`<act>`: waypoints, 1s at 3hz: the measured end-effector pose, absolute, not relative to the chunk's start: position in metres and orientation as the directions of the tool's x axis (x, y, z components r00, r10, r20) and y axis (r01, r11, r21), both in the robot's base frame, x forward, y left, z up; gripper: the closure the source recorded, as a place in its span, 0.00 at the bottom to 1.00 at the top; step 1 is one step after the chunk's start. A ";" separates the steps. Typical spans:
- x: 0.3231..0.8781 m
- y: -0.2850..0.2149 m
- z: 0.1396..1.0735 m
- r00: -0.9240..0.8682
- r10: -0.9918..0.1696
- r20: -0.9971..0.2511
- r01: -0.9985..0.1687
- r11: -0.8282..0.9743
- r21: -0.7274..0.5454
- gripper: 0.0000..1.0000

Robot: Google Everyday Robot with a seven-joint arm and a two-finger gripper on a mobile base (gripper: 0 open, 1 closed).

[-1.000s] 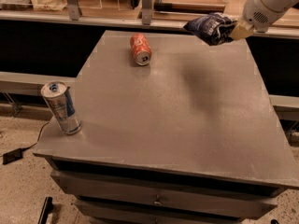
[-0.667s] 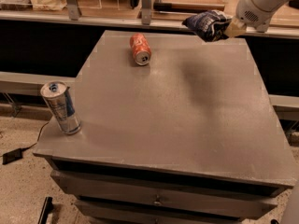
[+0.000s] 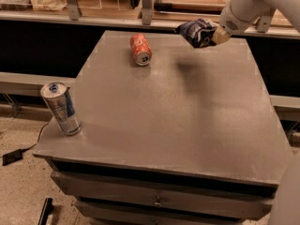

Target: Move blue chip bag near coke can

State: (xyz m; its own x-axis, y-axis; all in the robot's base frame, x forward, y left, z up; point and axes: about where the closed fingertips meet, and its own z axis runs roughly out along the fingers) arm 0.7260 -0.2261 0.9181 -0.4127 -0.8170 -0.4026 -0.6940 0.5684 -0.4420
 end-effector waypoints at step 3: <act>0.728 -0.159 0.887 -0.348 -0.882 -0.317 -0.747 0.466 -0.475 0.97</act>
Offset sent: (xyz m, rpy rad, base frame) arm 0.0035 0.0514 -0.0314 -0.0688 -0.0013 0.0263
